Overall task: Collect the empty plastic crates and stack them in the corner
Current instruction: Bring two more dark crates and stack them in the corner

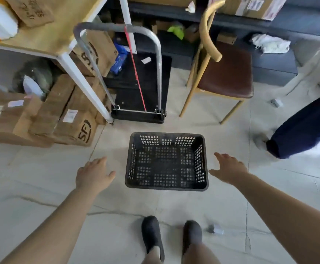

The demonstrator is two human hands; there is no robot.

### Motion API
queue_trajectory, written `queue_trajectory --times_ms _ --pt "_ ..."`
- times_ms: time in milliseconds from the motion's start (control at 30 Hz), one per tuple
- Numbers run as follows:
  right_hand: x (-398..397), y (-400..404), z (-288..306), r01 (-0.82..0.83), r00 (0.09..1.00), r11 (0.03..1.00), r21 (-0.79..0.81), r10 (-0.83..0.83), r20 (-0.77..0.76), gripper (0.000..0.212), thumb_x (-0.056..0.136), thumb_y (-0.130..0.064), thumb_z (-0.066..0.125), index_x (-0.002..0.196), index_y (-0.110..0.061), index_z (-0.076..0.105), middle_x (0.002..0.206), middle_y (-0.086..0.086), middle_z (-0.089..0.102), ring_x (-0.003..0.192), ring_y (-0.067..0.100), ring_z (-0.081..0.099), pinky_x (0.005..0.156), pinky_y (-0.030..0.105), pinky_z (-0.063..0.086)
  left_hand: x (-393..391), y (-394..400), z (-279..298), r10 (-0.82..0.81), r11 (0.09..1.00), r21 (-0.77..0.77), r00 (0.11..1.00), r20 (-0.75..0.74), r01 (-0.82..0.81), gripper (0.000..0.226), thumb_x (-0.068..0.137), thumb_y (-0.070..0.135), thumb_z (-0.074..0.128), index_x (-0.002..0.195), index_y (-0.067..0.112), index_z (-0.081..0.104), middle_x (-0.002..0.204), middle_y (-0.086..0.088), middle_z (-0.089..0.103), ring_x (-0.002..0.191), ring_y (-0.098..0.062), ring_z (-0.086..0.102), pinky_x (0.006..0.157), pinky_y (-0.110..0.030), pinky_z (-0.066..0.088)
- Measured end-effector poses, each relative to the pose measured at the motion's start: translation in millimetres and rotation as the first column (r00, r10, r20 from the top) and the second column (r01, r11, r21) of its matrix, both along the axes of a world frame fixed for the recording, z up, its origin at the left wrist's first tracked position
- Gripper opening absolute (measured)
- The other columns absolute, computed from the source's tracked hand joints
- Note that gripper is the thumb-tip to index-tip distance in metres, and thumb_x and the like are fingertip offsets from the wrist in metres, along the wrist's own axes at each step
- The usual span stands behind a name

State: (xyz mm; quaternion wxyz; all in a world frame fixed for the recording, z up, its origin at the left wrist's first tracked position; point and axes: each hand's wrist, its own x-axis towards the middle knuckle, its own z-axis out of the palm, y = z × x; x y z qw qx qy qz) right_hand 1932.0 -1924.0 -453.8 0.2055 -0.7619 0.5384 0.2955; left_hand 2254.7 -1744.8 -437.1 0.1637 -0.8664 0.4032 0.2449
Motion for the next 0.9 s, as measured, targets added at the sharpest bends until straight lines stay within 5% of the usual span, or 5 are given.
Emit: queue_trajectory --times_ms 267,467,600,767,900 --pt "27.7 -69.8 -201.8 0.395 0.914 0.898 0.197 -0.405 0.015 0.069 0.087 -0.036 0.061 0.146 -0.016 0.031 0.136 0.011 0.047 0.122 0.031 0.049 0.095 0.039 0.042 41.8 -74.0 -204.9 0.12 0.99 0.086 0.98 -0.16 -0.107 0.064 0.095 0.042 0.046 0.151 0.019 0.024 0.152 -0.004 0.037 0.134 -0.028 0.04 0.103 -0.04 0.037" --pt "28.9 -108.3 -356.3 0.63 0.776 0.772 0.084 -0.63 -0.031 0.073 0.083 -0.033 0.07 0.14 -0.005 0.033 0.131 0.022 0.04 0.116 0.044 0.05 0.092 0.047 0.043 72.1 -102.8 -367.2 0.444 0.895 0.088 0.856 -0.266 -0.437 0.066 0.093 0.042 0.052 0.148 0.015 0.027 0.148 -0.011 0.04 0.132 -0.033 0.042 0.103 -0.043 0.038" --pt "16.1 -116.9 -421.1 0.828 0.529 0.538 0.156 -0.843 0.102 0.063 0.088 -0.033 0.066 0.136 -0.003 0.038 0.107 0.019 0.055 0.096 0.036 0.055 0.087 0.042 0.045 82.4 -112.5 -438.1 0.635 0.74 0.063 0.663 -0.396 -0.67 0.055 0.094 0.039 0.053 0.138 0.009 0.042 0.118 -0.013 0.06 0.105 -0.033 0.057 0.087 -0.035 0.041" --pt "-11.0 -117.3 -441.6 0.875 0.088 0.162 0.455 -0.98 0.179 0.031 0.096 -0.041 0.052 0.088 -0.011 0.057 0.059 0.007 0.057 0.046 0.019 0.055 0.047 0.022 0.051 91.6 -111.2 -470.1 0.747 0.461 0.071 0.343 -0.57 -0.885 0.041 0.087 0.044 0.062 0.103 0.006 0.066 0.068 -0.007 0.061 0.066 -0.022 0.058 0.091 -0.039 0.046" --pt "-19.2 -109.9 -415.3 0.807 0.03 0.119 0.578 -0.986 0.161 0.051 0.085 -0.06 0.055 0.085 -0.008 0.054 0.063 0.009 0.05 0.056 0.024 0.048 0.061 0.03 0.043 92.5 -101.9 -449.5 0.736 0.412 0.101 0.266 -0.623 -0.905 0.034 0.083 0.05 0.066 0.085 0.016 0.066 0.066 -0.005 0.062 0.067 -0.022 0.06 0.097 -0.041 0.048"
